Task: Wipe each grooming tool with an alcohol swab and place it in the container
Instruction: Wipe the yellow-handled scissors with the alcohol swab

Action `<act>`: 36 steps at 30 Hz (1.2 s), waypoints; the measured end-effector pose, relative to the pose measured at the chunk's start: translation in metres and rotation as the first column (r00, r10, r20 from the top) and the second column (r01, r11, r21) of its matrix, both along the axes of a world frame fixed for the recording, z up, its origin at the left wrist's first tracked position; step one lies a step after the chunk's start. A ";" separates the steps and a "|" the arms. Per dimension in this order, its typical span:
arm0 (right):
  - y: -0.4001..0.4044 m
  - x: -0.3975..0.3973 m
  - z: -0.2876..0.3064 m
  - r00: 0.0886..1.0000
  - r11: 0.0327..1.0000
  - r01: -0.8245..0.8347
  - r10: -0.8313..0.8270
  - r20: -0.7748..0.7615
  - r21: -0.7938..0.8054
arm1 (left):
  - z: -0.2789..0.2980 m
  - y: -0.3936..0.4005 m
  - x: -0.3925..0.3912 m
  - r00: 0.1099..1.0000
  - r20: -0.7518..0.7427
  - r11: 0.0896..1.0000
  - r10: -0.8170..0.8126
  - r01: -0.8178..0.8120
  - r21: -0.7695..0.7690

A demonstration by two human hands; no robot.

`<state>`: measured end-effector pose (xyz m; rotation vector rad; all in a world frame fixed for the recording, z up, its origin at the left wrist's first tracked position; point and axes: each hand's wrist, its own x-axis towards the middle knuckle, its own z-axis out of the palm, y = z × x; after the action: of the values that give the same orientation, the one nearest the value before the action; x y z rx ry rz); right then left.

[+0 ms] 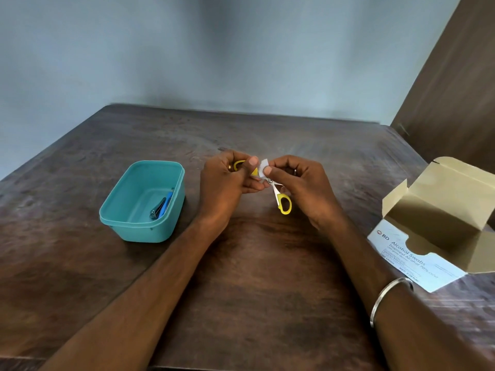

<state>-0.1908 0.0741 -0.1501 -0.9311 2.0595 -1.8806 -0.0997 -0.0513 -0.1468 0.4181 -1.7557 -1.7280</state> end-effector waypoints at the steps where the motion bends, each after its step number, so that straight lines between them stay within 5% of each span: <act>1: 0.001 -0.001 0.000 1.000 1.000 -0.006 0.006 0.002 0.012 | -0.001 0.000 0.000 1.000 0.002 1.000 0.007 -0.007 -0.003; 23: 0.004 -0.002 0.004 0.991 0.994 0.075 -0.066 0.115 -0.079 | -0.002 -0.002 -0.002 0.998 0.049 0.999 0.028 -0.026 -0.033; 31: 0.012 -0.016 0.000 0.988 0.970 0.067 -0.032 -0.151 0.234 | 0.000 -0.008 -0.003 0.997 0.027 0.997 0.075 -0.076 0.023; 36: 0.010 -0.014 -0.002 0.975 0.971 0.062 -0.010 -0.220 0.231 | -0.001 -0.007 -0.003 0.999 0.022 0.999 0.048 -0.048 0.022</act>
<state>-0.2048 0.0837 -0.1524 -1.0843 2.3774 -1.5609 -0.1029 -0.0581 -0.1480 0.4861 -1.7283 -1.7173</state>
